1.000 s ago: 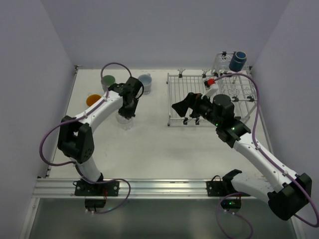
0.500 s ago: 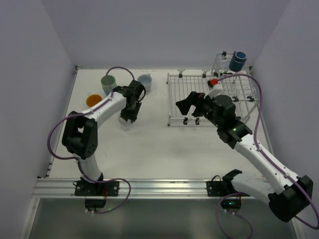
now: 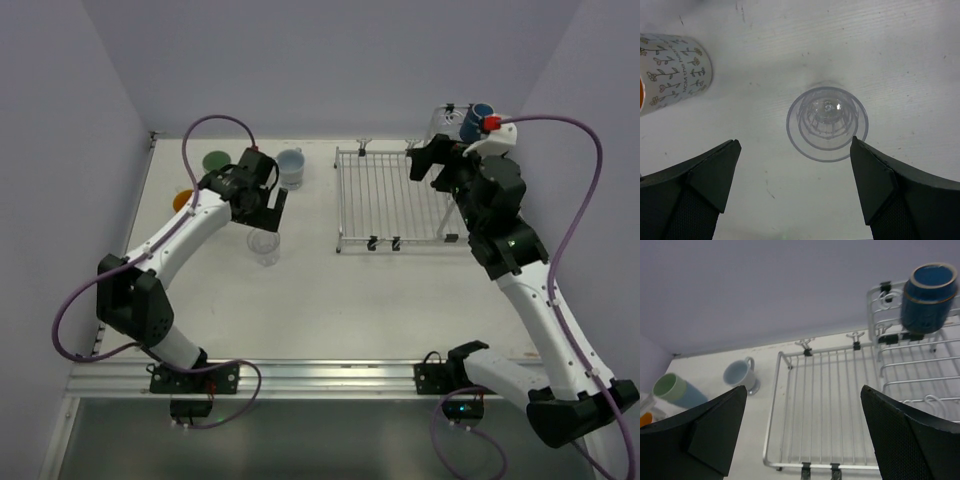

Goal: Unload the cups from the dish rack

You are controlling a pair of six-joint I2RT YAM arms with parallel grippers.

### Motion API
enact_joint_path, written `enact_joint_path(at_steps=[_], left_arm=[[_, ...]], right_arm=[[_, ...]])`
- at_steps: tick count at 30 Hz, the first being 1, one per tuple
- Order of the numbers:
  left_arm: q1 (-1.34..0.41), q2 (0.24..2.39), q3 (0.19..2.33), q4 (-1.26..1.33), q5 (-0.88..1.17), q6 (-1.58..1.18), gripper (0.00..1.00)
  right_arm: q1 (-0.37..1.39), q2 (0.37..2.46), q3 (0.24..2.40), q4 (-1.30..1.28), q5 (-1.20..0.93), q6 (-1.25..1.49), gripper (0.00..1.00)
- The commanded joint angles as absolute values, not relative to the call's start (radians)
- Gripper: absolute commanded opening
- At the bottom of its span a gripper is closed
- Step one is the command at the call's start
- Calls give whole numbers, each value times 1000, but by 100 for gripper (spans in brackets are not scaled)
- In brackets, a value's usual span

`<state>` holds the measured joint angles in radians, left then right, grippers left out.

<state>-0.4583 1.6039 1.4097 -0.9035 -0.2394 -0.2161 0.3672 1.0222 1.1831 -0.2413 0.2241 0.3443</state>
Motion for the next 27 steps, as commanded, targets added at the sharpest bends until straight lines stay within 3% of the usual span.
enact_joint_path(at_steps=[1,8,17,21,27], left_arm=[[-456,1533,1448,-881,-265,-209,100],[-456,1323,1428,-776,-229,-235,100],[-456,883,994,-359,122,-275,100],[-456,766,821,-269,176,-279,100],[-457,693,744,-198,164,-275,100]], right_arm=[[289,1055,1291,-287,316,275,99],[161,1206,1480,-376,366,247,99],[78,1533,1781,-443,413,155,99],[72,1641,1856,-436,428,121,99],[63,1761,1914,-436,465,94,99]])
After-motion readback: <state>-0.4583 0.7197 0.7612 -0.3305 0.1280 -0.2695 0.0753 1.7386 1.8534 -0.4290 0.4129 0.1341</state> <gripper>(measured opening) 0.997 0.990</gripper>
